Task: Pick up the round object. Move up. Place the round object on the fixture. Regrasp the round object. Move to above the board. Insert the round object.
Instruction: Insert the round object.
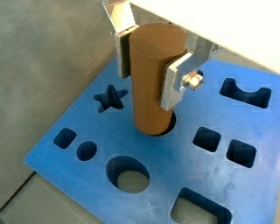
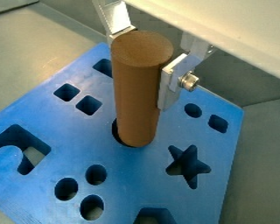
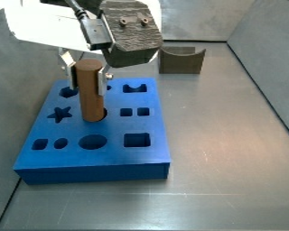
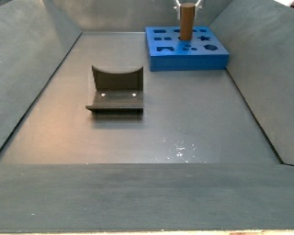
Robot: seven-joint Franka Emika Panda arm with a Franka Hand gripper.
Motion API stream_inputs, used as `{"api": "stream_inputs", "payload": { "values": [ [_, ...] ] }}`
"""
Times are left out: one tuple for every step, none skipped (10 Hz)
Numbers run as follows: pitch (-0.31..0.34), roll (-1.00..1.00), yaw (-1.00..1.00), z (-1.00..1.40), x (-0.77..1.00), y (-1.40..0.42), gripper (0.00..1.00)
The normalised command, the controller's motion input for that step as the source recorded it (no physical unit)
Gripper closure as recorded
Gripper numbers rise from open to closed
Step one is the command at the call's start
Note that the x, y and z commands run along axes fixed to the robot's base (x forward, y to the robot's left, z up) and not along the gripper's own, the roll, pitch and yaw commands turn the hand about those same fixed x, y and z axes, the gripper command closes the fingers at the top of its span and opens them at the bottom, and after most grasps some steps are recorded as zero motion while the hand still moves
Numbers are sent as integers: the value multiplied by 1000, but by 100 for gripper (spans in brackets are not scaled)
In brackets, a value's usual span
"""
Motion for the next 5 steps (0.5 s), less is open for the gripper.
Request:
{"api": "stream_inputs", "payload": {
  "values": [
    [-543,0,14,0,-154,-9,100],
    [-723,66,60,34,-94,0,100],
    [-526,97,0,129,-191,-97,100],
    [0,46,0,0,0,-20,100],
    [-29,0,166,0,74,397,100]
  ]
}}
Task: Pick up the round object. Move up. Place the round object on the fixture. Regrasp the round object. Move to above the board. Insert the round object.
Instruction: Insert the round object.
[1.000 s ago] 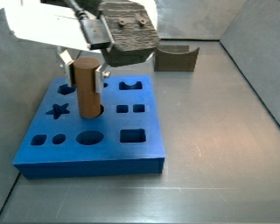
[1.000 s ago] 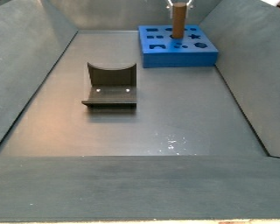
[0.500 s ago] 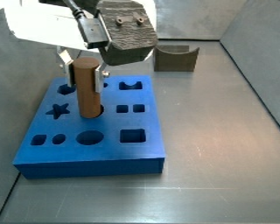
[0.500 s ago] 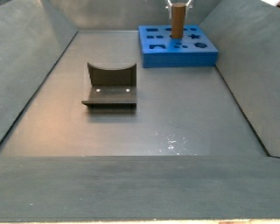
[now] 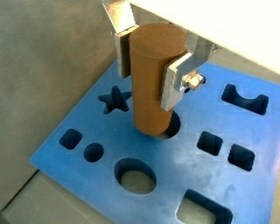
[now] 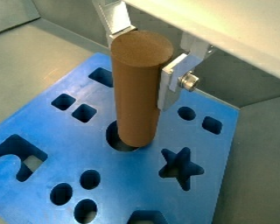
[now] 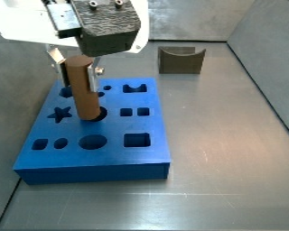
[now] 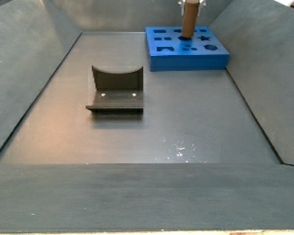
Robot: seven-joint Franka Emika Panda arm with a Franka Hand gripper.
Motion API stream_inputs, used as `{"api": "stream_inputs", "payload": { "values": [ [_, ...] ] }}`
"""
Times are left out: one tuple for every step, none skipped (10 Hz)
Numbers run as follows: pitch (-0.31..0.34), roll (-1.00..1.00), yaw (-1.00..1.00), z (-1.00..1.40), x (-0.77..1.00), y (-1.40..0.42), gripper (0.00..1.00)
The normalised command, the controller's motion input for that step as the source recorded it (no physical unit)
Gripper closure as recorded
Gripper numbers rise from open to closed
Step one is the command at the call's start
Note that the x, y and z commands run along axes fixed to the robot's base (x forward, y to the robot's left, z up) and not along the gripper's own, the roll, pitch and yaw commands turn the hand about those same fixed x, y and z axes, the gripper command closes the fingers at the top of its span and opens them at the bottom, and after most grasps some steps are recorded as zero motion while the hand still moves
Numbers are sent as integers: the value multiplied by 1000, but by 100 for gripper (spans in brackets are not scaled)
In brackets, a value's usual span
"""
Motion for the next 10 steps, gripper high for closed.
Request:
{"api": "stream_inputs", "payload": {
  "values": [
    [-123,314,280,0,46,40,100],
    [0,69,0,0,0,0,100],
    [0,0,0,-20,0,0,100],
    [0,49,0,-297,109,-74,100],
    [123,166,-97,-657,391,-151,100],
    [437,157,-234,-706,554,-103,100],
    [523,66,-303,-626,449,-34,100],
    [537,111,-289,-611,443,-6,100],
    [723,171,-191,-429,391,0,100],
    [746,177,-109,-291,277,0,100]
  ]
}}
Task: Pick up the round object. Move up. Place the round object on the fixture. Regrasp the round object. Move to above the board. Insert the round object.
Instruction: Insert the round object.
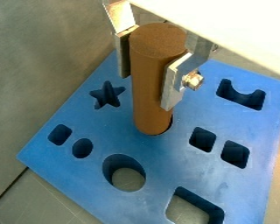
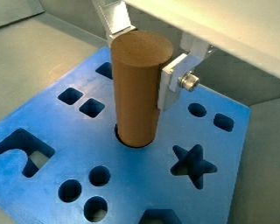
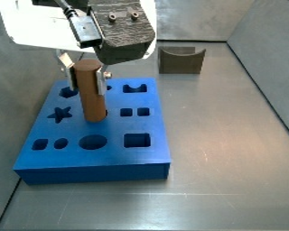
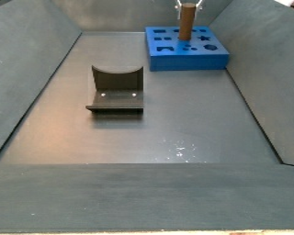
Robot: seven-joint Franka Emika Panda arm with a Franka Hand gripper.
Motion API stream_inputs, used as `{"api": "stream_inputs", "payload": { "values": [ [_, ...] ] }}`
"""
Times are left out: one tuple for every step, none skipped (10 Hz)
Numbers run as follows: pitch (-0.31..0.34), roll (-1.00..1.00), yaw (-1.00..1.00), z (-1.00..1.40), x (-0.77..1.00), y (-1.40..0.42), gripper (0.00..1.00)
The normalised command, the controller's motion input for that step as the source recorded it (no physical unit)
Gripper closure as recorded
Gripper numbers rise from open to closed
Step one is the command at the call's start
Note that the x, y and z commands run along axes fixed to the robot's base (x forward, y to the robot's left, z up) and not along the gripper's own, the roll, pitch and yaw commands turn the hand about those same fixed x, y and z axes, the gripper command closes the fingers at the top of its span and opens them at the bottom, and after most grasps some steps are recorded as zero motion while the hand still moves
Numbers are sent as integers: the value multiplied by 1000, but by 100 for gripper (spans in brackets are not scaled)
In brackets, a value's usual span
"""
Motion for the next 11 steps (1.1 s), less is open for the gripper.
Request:
{"api": "stream_inputs", "payload": {
  "values": [
    [489,0,-117,0,214,0,100],
    [391,17,-94,-14,246,0,100],
    [583,74,-117,-17,300,0,100],
    [0,69,0,-40,0,-6,100],
    [-294,580,0,-686,-23,-129,100],
    [-126,377,0,-940,14,-60,100],
    [-14,149,0,-1000,197,0,100],
    [-57,54,0,-1000,186,0,100],
    [-83,57,0,-1000,203,0,100],
    [-63,60,0,-1000,189,0,100],
    [-54,71,0,-1000,189,0,100]
  ]
}}
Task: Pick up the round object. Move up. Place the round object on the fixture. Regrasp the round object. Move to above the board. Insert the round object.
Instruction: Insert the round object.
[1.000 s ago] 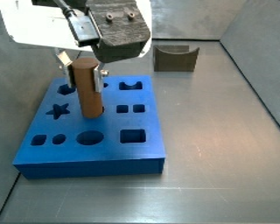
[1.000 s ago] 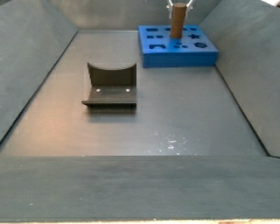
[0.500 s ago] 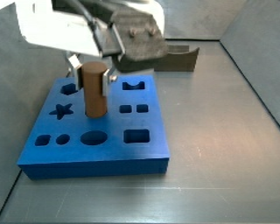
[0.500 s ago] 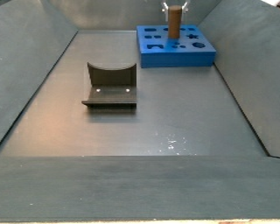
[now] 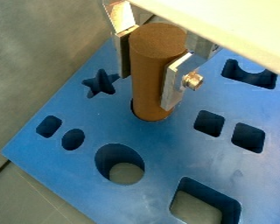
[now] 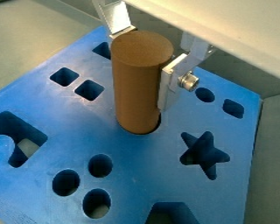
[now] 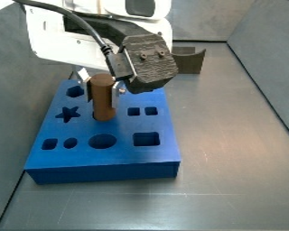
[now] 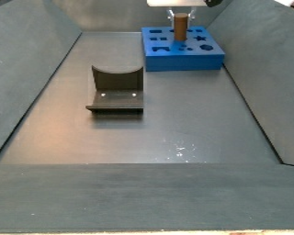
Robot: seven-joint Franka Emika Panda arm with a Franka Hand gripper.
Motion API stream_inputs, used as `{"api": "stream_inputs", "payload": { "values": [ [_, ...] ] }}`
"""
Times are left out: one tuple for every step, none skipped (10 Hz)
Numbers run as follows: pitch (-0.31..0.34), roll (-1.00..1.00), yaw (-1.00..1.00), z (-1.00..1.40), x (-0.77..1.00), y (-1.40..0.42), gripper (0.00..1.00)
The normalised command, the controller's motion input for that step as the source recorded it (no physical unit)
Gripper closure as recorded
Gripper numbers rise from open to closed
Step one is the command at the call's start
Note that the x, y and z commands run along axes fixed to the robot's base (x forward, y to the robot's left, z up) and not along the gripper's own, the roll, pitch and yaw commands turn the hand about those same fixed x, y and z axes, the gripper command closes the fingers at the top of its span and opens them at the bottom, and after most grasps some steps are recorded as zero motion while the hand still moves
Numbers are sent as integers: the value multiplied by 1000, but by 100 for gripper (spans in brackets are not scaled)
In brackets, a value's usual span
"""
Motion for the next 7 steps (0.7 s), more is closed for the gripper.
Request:
{"api": "stream_inputs", "payload": {
  "values": [
    [-29,126,0,-1000,189,0,100],
    [0,-54,-63,-43,0,17,100],
    [-149,271,0,-94,-66,-97,100],
    [-643,380,0,-589,-257,-334,100],
    [-551,383,0,-683,-340,-323,100],
    [-440,260,0,-829,-317,-337,100],
    [-249,163,3,-1000,-274,-271,100]
  ]
}}
